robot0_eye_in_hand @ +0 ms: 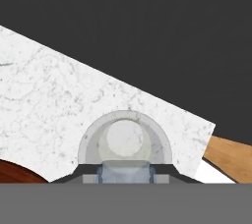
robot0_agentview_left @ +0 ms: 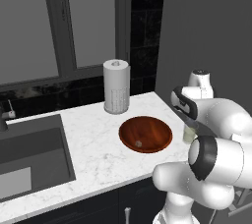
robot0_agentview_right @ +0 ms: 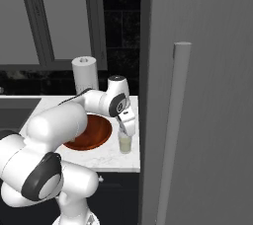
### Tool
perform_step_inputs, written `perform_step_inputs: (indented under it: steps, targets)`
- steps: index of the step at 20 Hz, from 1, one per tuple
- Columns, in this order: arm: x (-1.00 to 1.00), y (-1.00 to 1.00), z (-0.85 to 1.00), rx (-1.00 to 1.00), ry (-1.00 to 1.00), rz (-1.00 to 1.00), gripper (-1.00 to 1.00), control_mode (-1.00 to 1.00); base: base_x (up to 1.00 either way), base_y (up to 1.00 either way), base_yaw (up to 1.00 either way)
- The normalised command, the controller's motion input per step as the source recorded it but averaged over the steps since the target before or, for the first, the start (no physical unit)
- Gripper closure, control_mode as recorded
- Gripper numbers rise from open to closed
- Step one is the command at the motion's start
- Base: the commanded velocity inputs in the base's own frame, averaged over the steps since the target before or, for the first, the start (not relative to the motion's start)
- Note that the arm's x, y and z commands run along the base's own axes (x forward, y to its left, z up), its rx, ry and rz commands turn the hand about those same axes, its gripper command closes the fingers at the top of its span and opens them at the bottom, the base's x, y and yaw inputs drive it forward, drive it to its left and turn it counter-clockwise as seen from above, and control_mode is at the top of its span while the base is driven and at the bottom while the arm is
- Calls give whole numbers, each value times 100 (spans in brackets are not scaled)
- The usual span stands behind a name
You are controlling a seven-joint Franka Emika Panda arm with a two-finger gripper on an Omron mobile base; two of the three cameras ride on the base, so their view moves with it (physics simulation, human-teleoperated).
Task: Grab a lemon wedge from the fridge and one ice cube from the ice bowl, and put them in the glass of lemonade.
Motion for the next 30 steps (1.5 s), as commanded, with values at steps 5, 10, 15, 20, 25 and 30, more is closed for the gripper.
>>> perform_step_inputs:
  steps: [5,10,15,20,25,30]
  targets:
    - [0,0,0,0,0,0,-100,-100,0,0,0]
    - [-1,0,0,0,0,0,-100,-100,0,0,0]
    - [-7,0,8,1,-2,0,-100,-100,0,0,0]
    - [-6,0,17,3,-2,0,-100,-100,0,0,0]
    - [-18,0,17,3,-5,0,-100,-100,0,0,0]
    - [-28,7,17,0,-4,4,-100,-100,0,0,0]
